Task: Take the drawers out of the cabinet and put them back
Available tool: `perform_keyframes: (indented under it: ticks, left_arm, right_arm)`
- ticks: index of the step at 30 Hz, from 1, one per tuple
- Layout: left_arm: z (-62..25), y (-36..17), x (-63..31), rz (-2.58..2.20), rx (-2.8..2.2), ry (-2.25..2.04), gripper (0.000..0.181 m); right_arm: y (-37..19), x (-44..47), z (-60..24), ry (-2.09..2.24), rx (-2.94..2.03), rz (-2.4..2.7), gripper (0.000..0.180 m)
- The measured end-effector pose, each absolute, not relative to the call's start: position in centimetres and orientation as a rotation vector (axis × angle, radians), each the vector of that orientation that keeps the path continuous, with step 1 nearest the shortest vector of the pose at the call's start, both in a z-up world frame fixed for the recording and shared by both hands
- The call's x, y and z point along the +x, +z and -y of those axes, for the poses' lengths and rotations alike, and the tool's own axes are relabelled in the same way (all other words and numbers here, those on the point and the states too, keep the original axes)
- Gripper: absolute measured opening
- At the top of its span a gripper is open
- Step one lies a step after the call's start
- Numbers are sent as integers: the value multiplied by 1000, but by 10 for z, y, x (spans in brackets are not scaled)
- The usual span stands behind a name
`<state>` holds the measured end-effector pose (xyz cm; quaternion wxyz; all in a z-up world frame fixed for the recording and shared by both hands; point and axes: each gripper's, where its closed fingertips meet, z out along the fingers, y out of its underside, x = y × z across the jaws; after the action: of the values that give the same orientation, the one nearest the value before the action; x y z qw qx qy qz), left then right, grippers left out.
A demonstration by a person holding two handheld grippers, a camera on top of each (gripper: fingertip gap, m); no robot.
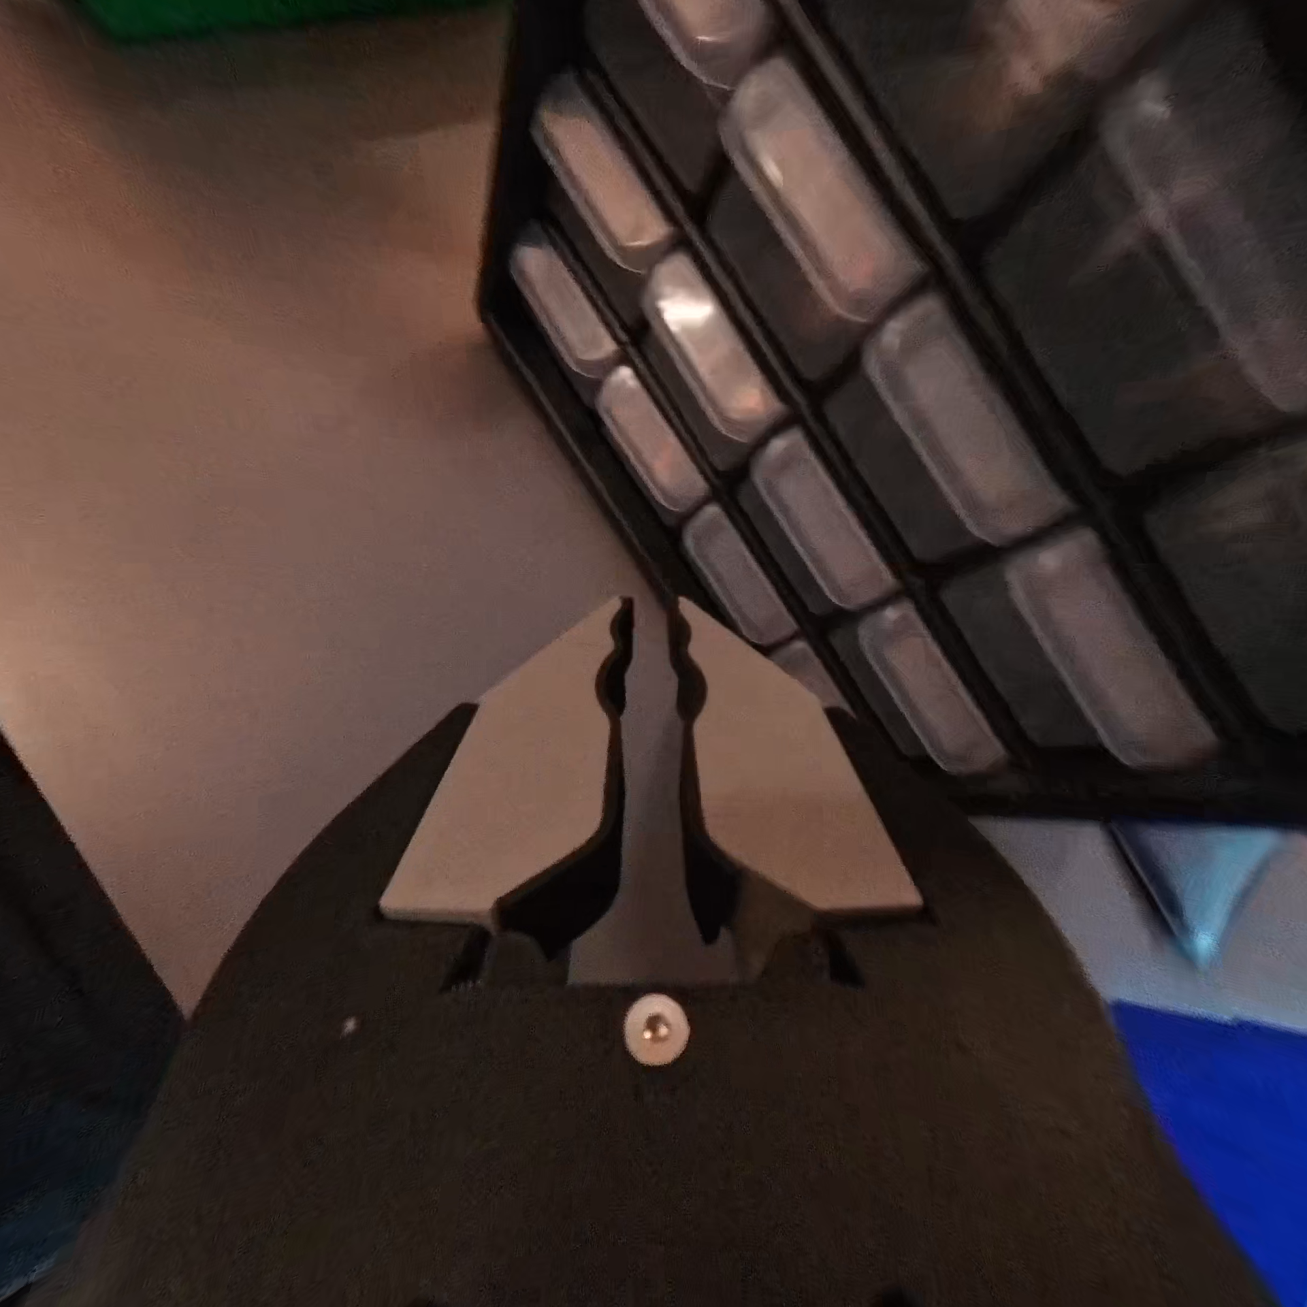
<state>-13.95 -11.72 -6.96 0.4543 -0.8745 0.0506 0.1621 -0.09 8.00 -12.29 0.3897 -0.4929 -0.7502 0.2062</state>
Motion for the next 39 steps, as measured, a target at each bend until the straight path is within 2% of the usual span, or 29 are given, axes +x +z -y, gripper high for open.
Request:
perform_keyframes:
  ticks: [1,5,6,8,9,19,27,29,31,34,35,36,39]
  left_arm:
    - [125,-89,-150,-43,-2194,403,72]
    - [130,-133,-181,167,-2214,517,75]
    - [127,-141,-186,177,-2216,546,72]
    - [123,-160,-195,196,-2264,615,48]
    - [122,-168,-198,191,-2289,642,44]
    - [76,-169,-189,79,-2297,538,48]
    - [81,-166,-176,50,-2294,506,41]
    - [87,-152,-163,31,-2234,496,41]
    - [93,-134,-150,5,-2151,506,45]
    - [101,-120,-118,-27,-2076,406,63]
    - [102,-120,-104,-57,-2054,350,58]
    - [103,-121,-92,-89,-2031,307,63]
    - [109,-115,-101,-55,-1959,398,62]
  right_arm:
    - [-116,3,-85,541,-1257,1880,4]
    - [-89,12,-85,686,-1248,1809,5]
    - [-82,15,-83,702,-1237,1795,5]
    - [-72,19,-81,717,-1210,1772,5]
    - [-68,22,-81,717,-1202,1763,5]
    - [-74,36,-95,692,-1250,1750,5]
    - [-90,34,-94,684,-1241,1806,8]
    - [-100,31,-94,761,-1278,1828,14]
    - [-111,28,-94,859,-1324,1841,30]
    - [-125,28,-79,1061,-1298,1911,60]
    - [-132,28,-75,1099,-1275,1932,73]
    - [-140,27,-75,1094,-1266,1942,80]
    - [-164,20,-88,985,-1314,1924,75]
